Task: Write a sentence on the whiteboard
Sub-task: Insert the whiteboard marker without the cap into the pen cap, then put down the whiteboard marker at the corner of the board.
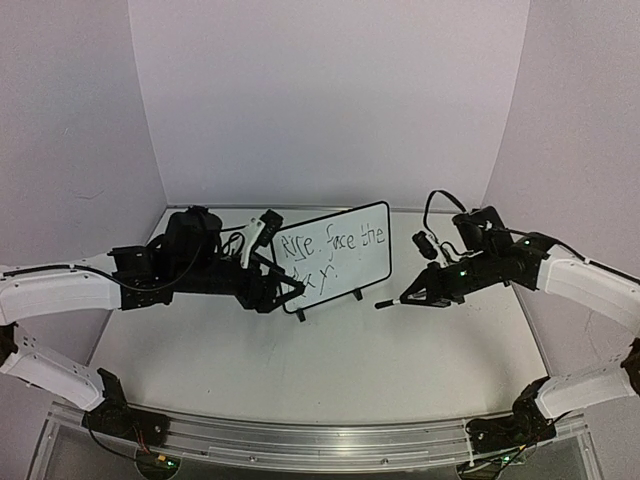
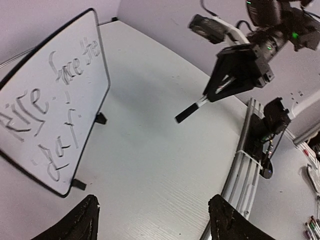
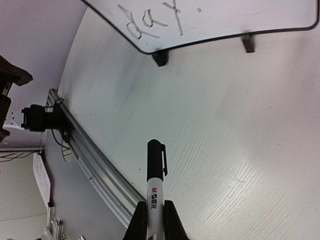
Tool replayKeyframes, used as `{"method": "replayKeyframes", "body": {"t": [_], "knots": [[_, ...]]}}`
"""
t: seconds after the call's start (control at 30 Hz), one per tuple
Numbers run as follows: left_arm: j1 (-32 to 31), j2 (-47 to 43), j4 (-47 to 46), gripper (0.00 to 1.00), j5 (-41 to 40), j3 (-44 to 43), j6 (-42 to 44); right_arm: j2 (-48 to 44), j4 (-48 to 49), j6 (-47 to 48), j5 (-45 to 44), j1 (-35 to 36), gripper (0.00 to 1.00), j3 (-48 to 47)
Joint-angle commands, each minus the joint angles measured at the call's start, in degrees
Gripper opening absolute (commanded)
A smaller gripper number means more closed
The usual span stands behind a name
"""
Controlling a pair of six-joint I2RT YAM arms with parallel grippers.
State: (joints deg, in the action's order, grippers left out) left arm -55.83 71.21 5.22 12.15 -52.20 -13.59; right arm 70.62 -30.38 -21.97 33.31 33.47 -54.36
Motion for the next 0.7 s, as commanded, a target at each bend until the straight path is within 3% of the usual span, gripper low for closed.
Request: {"method": "replayKeyframes", "body": {"t": [0.0,0.23,0.57,0.67], "knots": [[5.64,-3.39,6.04,0.76,-5.52,3.10,-1.11,-0.91,4.18,-1.75,-11.00,-3.44,0.00,3.38],[19.82,-5.08,6.11,0.79,-3.00,8.78,-3.15,4.82,17.84,-3.61,-10.86,-9.73,0.00,8.56],[27.59,-5.89,2.70,0.83,-4.97,13.72,-7.62,15.30,25.15,-3.66,-7.98,-15.67,0.04,10.51],[28.85,-5.89,2.96,0.83,-6.04,14.60,-8.27,16.97,25.61,-2.74,-7.89,-16.86,0.11,10.81]]}}
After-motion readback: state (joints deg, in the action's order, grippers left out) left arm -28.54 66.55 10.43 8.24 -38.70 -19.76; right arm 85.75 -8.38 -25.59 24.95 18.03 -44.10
